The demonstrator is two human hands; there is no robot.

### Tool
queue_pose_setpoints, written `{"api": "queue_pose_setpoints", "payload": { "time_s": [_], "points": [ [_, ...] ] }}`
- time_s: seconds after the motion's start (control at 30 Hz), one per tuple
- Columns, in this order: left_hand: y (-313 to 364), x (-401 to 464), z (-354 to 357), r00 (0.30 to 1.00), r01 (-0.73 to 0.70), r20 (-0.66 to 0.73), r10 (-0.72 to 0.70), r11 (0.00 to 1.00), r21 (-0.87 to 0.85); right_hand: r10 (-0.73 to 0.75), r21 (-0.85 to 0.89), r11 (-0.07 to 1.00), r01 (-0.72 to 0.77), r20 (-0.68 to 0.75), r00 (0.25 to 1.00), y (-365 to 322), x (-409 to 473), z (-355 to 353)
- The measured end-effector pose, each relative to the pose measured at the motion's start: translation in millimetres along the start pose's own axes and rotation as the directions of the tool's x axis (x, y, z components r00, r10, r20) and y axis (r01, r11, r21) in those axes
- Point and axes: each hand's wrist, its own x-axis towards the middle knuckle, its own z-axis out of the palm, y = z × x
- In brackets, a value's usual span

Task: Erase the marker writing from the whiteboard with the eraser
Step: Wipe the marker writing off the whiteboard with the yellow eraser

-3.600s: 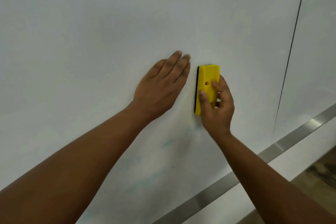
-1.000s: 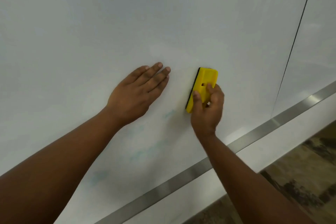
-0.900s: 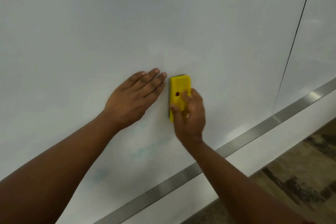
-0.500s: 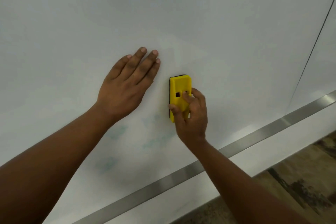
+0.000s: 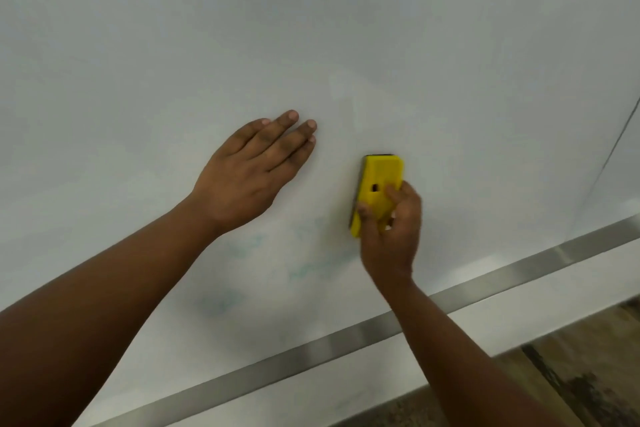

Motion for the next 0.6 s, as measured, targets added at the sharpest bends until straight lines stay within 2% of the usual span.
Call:
{"api": "queue_pose_setpoints", "payload": {
  "time_s": [0.07, 0.1, 0.23, 0.3, 0.5, 0.6],
  "points": [
    [-8, -12, -5, 0.999, 0.045, -0.015, -0.044, 0.998, 0.031, 0.109, 0.003, 0.994, -0.109, -0.134, 0.985, -6, 2, 9],
    [-12, -17, -7, 0.997, 0.077, -0.024, -0.076, 0.996, 0.047, 0.104, 0.009, 0.995, -0.104, -0.139, 0.985, -17, -1, 19],
    [-16, -27, -10, 0.994, 0.109, -0.007, -0.108, 0.991, 0.078, -0.082, 0.051, 0.996, 0.077, 0.098, 0.992, -53, -36, 50],
    [-16, -28, -11, 0.995, 0.102, 0.002, -0.103, 0.992, 0.068, -0.136, 0.054, 0.99, 0.13, 0.145, 0.98, -45, -40, 48],
    [-21, -38, -9, 0.997, 0.07, 0.015, -0.071, 0.996, 0.06, 0.03, 0.059, 0.998, -0.025, -0.091, 0.995, -25, -19, 41],
    [-18, -41, -7, 0.997, 0.058, 0.04, -0.06, 0.997, 0.05, -0.052, 0.063, 0.997, 0.053, -0.016, 0.999, -45, -34, 61]
  ]
}}
